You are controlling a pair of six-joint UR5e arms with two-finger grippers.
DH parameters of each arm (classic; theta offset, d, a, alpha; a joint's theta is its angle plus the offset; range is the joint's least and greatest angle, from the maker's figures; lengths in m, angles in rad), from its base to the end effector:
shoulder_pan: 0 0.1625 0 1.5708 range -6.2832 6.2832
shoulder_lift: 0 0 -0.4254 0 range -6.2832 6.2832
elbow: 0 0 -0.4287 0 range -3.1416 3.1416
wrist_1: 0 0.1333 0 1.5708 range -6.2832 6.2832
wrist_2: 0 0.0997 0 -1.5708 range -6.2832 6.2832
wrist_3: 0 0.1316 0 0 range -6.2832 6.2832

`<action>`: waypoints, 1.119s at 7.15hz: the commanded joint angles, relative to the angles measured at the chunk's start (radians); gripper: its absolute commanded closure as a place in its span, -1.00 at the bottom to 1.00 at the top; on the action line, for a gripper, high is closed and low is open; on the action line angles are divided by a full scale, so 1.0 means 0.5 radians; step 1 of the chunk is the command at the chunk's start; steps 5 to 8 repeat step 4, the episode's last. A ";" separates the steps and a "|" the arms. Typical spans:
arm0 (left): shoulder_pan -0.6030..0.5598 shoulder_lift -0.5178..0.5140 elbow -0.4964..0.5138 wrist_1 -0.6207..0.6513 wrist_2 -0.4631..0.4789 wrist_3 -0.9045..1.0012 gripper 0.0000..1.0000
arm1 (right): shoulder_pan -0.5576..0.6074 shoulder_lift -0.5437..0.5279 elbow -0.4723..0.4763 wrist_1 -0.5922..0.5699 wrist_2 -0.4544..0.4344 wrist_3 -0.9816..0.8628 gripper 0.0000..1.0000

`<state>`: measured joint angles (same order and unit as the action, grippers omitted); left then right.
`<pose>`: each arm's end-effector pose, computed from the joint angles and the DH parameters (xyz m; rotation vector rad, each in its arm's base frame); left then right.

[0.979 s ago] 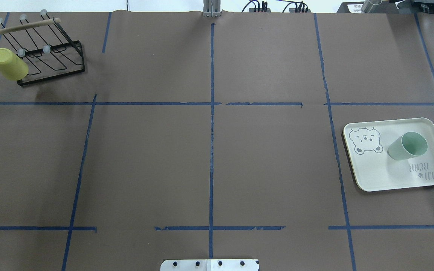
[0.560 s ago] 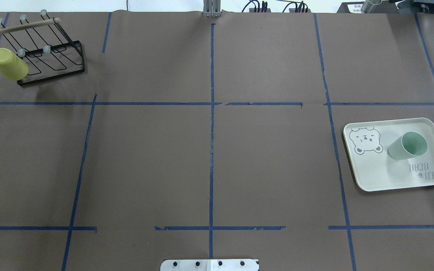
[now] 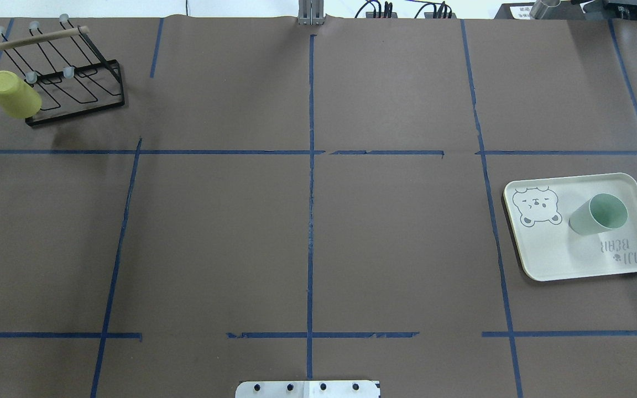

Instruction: Left arm grabs green cup and hands to right arm on tray

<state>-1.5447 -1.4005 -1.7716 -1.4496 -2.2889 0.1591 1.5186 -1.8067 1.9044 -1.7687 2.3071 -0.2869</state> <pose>-0.0350 -0.4478 0.6764 -0.0389 0.7224 0.1445 0.0231 -0.4185 0.6413 -0.0089 -0.7445 -0.2865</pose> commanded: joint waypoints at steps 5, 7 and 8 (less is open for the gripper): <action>0.000 0.000 0.006 0.000 0.000 0.001 -1.00 | 0.000 -0.001 -0.001 0.003 0.000 -0.012 -1.00; 0.000 0.000 0.006 0.000 0.000 0.001 -1.00 | 0.000 -0.001 -0.001 0.003 0.000 -0.012 -1.00; 0.000 0.000 0.006 0.000 0.000 0.001 -1.00 | 0.000 -0.001 -0.001 0.003 0.000 -0.012 -1.00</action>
